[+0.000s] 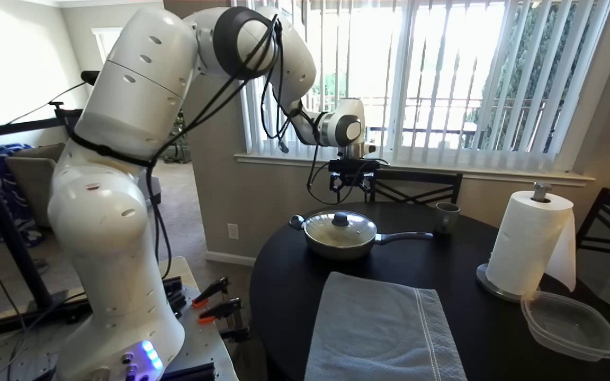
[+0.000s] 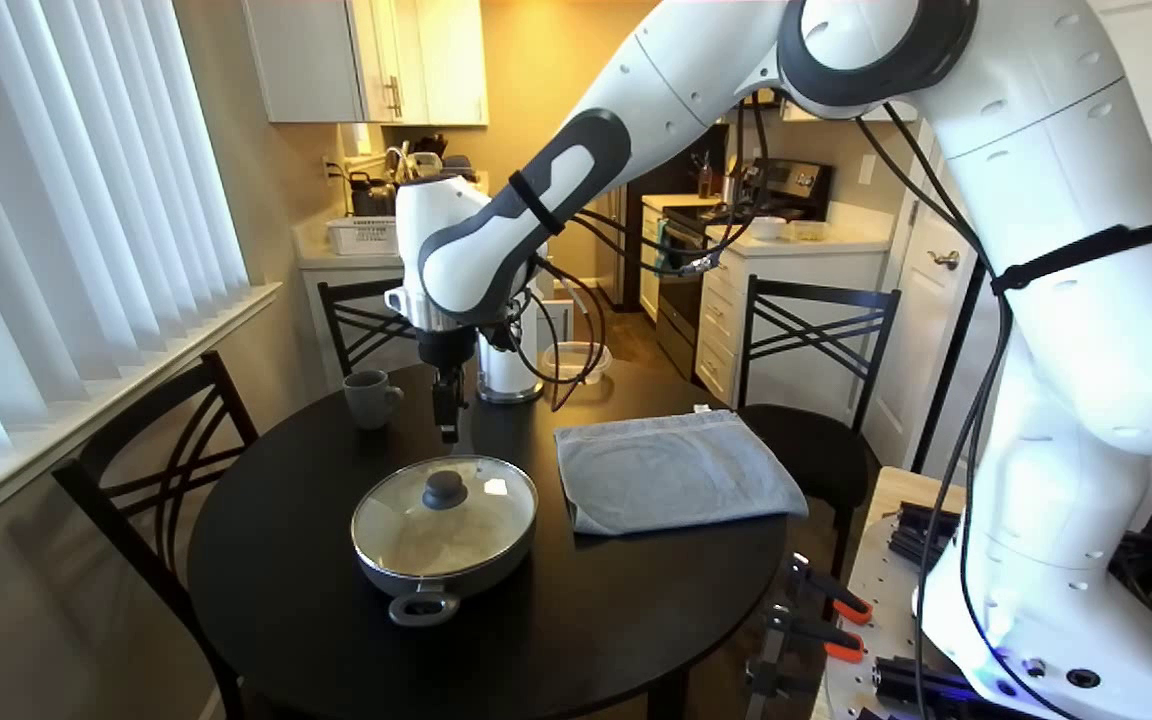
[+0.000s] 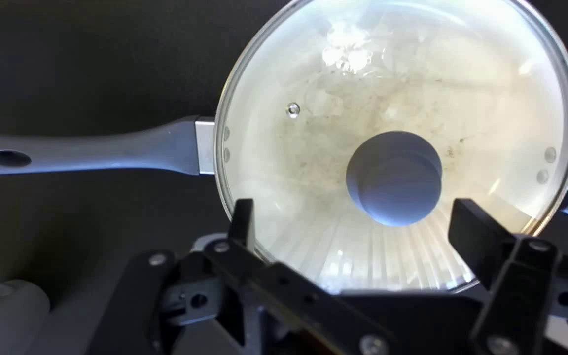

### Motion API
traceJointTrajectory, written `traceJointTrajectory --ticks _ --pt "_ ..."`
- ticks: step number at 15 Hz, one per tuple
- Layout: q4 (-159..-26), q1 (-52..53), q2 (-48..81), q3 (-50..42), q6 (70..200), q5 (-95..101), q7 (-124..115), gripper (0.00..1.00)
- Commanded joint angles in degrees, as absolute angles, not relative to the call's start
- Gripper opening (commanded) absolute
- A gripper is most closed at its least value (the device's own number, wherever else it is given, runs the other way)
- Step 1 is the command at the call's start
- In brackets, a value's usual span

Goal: Remove the glass lid from the grey pan and put it on the blue towel on the table

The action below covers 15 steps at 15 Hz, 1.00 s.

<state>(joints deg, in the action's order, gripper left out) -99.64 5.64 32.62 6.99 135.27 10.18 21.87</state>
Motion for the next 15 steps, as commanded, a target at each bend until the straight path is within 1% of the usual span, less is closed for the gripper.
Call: traceJointTrajectory --ticks 1,3,4,15 --pt "-98.04 5.42 35.57 7.37 136.14 10.23 22.11 1.0" --pt "-97.48 4.63 36.42 8.54 135.02 8.6 23.16 1.0" --pt "-98.28 5.42 35.74 7.45 135.27 10.05 21.75 1.0" --pt "-97.36 5.68 38.22 8.73 135.72 9.75 23.29 1.0"
